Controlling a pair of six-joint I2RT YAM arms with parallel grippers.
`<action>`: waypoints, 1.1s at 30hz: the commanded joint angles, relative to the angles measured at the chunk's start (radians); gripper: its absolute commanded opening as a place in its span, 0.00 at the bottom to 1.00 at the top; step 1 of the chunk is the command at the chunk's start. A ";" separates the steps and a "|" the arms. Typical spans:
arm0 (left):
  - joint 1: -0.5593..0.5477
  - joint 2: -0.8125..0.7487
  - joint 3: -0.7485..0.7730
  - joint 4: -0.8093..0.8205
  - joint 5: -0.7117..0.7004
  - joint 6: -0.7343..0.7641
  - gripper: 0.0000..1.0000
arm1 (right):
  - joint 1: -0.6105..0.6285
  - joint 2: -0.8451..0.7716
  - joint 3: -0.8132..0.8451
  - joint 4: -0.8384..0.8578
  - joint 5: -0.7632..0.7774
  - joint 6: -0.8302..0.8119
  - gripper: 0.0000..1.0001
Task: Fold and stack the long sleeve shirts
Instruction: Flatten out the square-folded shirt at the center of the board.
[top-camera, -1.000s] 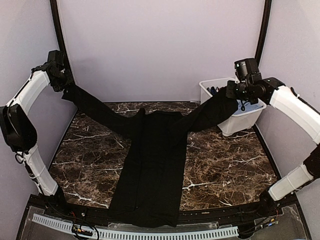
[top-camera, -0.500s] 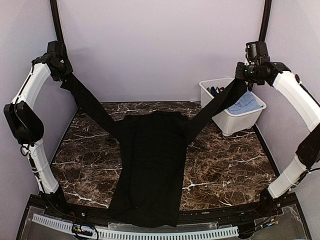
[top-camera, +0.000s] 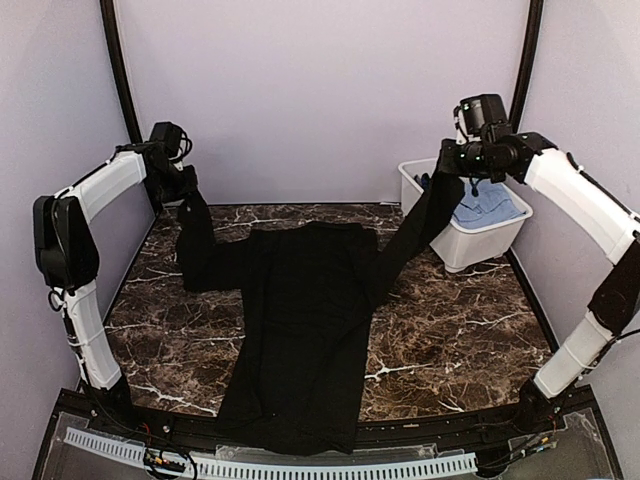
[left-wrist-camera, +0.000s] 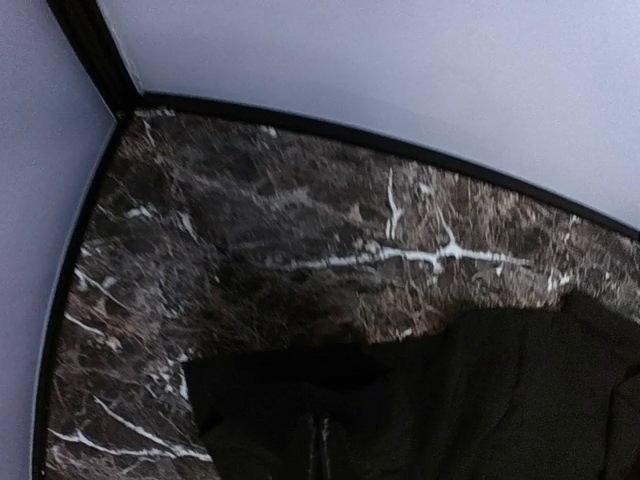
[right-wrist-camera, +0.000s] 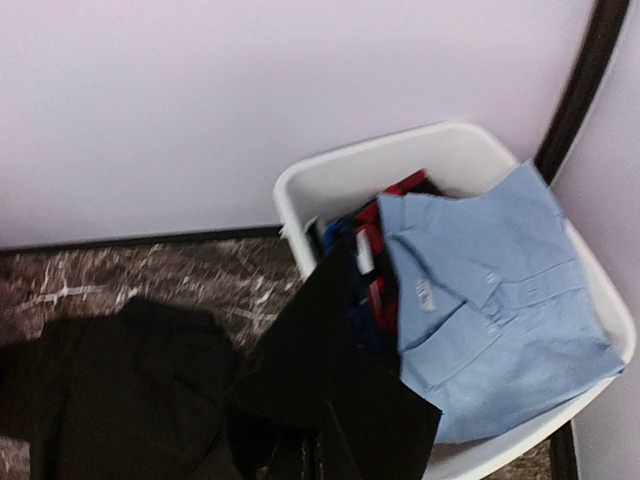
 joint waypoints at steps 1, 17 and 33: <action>-0.044 -0.061 -0.154 0.069 0.051 -0.032 0.05 | 0.126 0.025 -0.144 0.041 0.000 0.025 0.00; -0.232 -0.175 -0.414 0.201 0.151 -0.165 0.55 | 0.330 0.092 -0.318 0.052 0.009 0.160 0.59; -0.209 0.050 -0.493 0.352 0.253 -0.275 0.34 | 0.237 0.349 -0.322 0.271 -0.170 0.207 0.27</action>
